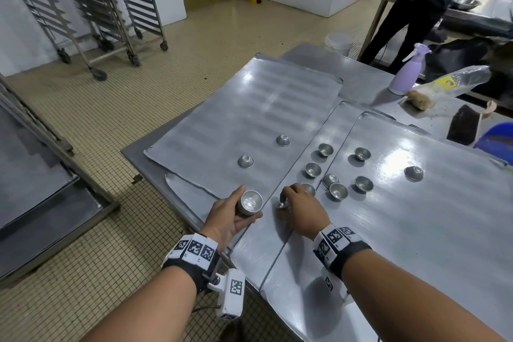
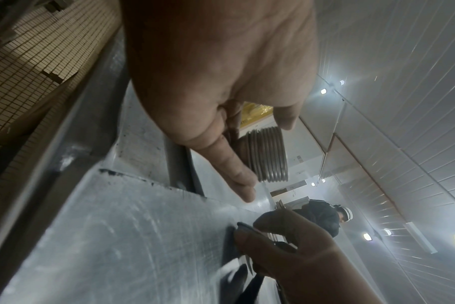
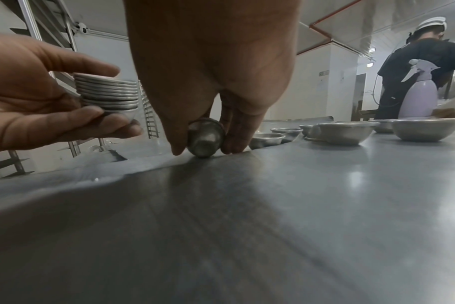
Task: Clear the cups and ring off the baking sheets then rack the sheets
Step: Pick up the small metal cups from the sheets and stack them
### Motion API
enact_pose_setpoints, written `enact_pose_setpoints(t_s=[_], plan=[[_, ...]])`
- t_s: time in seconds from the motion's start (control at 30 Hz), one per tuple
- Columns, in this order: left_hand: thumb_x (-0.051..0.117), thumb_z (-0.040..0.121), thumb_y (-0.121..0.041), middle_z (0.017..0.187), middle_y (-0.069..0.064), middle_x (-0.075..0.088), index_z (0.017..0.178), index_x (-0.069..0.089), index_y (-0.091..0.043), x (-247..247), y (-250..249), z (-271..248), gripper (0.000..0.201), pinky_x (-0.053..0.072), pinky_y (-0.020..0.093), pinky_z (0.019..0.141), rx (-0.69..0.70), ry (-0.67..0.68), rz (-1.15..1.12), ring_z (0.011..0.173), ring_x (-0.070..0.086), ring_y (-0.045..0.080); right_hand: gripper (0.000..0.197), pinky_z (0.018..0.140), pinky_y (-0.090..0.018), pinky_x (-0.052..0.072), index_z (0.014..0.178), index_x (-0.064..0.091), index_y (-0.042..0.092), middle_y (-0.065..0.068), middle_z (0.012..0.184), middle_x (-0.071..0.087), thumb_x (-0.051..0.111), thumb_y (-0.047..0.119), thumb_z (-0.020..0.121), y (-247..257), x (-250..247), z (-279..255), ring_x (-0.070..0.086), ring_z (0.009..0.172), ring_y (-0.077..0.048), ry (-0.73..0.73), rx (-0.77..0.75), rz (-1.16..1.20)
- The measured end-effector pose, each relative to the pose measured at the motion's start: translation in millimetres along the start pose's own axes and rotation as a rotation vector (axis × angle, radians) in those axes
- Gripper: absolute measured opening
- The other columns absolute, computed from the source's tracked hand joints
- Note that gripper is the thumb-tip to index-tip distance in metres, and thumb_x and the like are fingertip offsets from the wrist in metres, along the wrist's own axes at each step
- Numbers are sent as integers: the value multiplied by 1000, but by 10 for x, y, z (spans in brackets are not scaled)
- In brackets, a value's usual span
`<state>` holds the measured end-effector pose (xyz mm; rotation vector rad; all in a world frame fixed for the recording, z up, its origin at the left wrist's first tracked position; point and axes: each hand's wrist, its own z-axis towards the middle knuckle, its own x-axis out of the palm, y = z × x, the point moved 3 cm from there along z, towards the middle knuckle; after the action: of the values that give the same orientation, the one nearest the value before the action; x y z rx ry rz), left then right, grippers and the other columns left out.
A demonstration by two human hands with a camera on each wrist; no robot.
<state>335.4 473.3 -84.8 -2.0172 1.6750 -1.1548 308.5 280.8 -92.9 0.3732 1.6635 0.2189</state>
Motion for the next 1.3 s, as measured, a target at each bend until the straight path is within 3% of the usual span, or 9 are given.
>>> enact_pose_setpoints(t_s=[0.17, 0.37, 0.57, 0.67, 0.8, 0.97, 1.07, 1.3], plan=[[70, 91, -37, 111, 28, 71, 120, 59, 5, 6, 17, -23, 52, 63, 36, 73, 3, 12, 12, 91, 74, 39, 44, 78, -36, 49, 128, 51, 20, -5, 124, 56, 62, 38, 90, -23, -13, -84, 61, 105, -29, 39, 11, 30], [70, 92, -37, 111, 27, 70, 117, 59, 5, 35, 40, -29, 50, 62, 39, 77, 7, 6, 16, 92, 74, 40, 50, 84, -37, 49, 132, 53, 21, -6, 125, 59, 63, 42, 88, -60, -21, -127, 59, 111, -30, 45, 33, -43], [69, 93, -37, 117, 29, 67, 121, 57, 7, 84, 51, -45, 53, 64, 35, 64, -2, 6, -6, 92, 73, 41, 29, 72, -35, 32, 102, 63, 19, -5, 103, 65, 55, 43, 89, -70, -47, -160, 60, 98, -31, -14, 8, -189], [67, 93, -41, 119, 30, 66, 125, 57, 6, 110, 50, -32, 57, 62, 33, 58, -4, -1, -7, 88, 74, 40, 32, 75, -35, 38, 110, 64, 20, -4, 108, 65, 59, 45, 89, -99, -64, -157, 60, 103, -29, -48, 3, -63], [67, 92, -44, 121, 32, 65, 126, 55, 9, 135, 73, -3, 64, 60, 31, 56, -6, -10, -1, 90, 74, 39, 53, 91, -32, 43, 127, 62, 18, -4, 116, 65, 68, 52, 86, -36, -217, -214, 56, 112, -24, -209, -44, 235], [61, 95, -47, 110, 28, 71, 117, 64, 10, 231, 95, -14, 62, 63, 36, 71, -6, 39, 27, 102, 72, 38, 52, 95, -36, 45, 124, 61, 22, 4, 113, 69, 67, 54, 85, 168, -354, -301, 59, 106, -18, -262, -165, 269], [53, 99, -49, 102, 25, 74, 109, 67, 9, 327, 94, -63, 60, 62, 33, 67, 3, 83, 53, 96, 73, 33, 53, 92, -36, 45, 127, 59, 24, 3, 111, 69, 67, 56, 84, 225, -365, -320, 56, 105, -16, -217, -152, 241], [54, 97, -51, 107, 25, 73, 109, 68, 7, 443, 106, -83, 61, 60, 32, 68, 19, 113, 89, 87, 71, 26, 55, 78, -35, 49, 126, 55, 31, 3, 102, 70, 63, 64, 83, 192, -325, -373, 58, 94, -17, -222, -118, 241]])
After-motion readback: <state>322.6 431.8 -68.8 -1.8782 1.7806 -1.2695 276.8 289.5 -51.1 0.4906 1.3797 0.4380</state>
